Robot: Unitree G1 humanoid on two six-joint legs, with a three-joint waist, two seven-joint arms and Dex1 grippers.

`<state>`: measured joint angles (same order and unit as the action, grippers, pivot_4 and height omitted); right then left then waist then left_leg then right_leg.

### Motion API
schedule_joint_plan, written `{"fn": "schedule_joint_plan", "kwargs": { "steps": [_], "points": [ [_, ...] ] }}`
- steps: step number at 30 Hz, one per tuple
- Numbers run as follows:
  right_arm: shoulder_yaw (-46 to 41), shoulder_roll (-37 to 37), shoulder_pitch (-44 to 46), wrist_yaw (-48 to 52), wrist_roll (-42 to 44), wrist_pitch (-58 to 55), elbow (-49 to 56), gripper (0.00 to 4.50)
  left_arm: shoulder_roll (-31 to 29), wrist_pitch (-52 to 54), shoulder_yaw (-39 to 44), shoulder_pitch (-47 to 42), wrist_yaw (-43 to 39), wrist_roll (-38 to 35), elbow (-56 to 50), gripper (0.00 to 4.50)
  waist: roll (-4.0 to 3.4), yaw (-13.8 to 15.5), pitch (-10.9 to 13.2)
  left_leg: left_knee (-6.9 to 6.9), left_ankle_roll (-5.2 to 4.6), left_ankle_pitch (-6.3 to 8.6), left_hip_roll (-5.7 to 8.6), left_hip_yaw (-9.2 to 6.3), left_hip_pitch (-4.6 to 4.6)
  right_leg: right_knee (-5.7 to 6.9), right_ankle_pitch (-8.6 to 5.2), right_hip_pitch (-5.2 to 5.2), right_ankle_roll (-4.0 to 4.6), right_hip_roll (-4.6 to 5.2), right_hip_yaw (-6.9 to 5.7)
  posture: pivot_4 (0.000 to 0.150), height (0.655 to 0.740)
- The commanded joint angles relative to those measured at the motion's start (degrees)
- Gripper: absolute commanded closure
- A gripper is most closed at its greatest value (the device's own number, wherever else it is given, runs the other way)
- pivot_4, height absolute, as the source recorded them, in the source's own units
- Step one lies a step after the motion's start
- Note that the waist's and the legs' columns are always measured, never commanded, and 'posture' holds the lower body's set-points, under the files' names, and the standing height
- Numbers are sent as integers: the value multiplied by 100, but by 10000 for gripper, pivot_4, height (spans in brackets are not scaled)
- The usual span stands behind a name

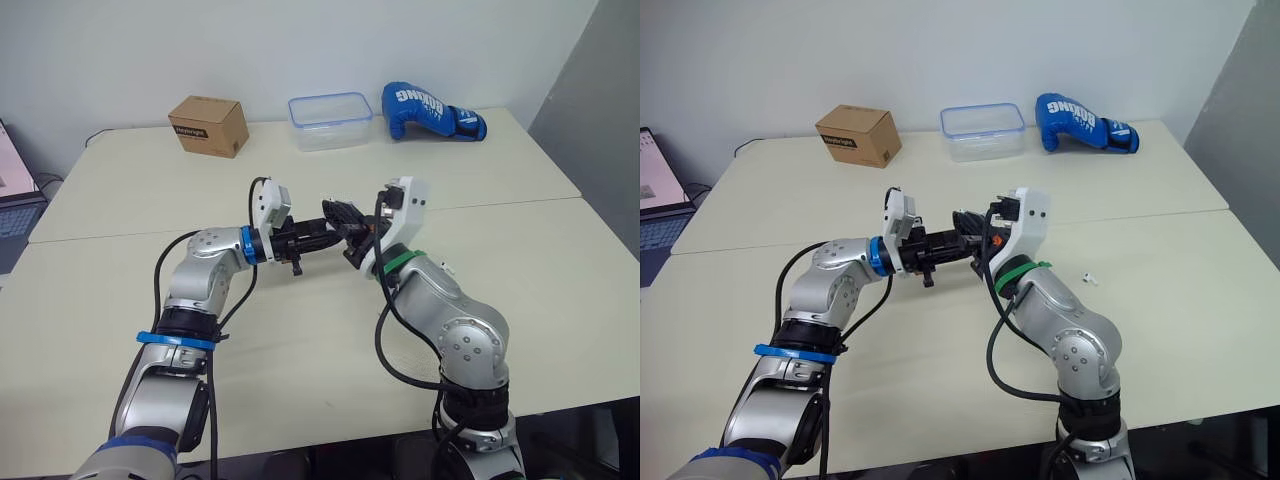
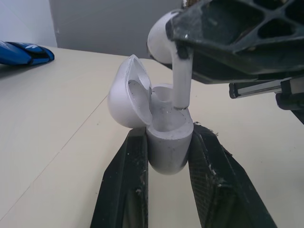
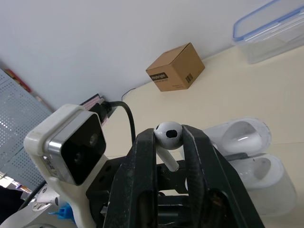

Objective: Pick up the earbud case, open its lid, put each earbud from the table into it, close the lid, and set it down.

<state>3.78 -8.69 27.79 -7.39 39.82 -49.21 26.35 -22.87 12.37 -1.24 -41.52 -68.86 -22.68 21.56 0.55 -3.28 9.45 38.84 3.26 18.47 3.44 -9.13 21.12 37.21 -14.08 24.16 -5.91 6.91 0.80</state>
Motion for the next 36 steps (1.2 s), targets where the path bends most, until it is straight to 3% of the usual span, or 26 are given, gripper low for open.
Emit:
{"fn": "schedule_joint_plan", "kwargs": {
  "steps": [1,36],
  "points": [
    [0,-82,38,95,14,142,99,40934,-70,7,171,-74,41,-129,-296,37110,0,0,0,0,0,0,0,0,0,0,0,0,0,0,0,1500,7307],
    [152,-35,-8,156,-341,103,-50,40934,14,207,227,-19,324,-234,-638,37110,0,0,0,0,0,0,0,0,0,0,0,0,0,0,1,1500,7307]
  ]
}}
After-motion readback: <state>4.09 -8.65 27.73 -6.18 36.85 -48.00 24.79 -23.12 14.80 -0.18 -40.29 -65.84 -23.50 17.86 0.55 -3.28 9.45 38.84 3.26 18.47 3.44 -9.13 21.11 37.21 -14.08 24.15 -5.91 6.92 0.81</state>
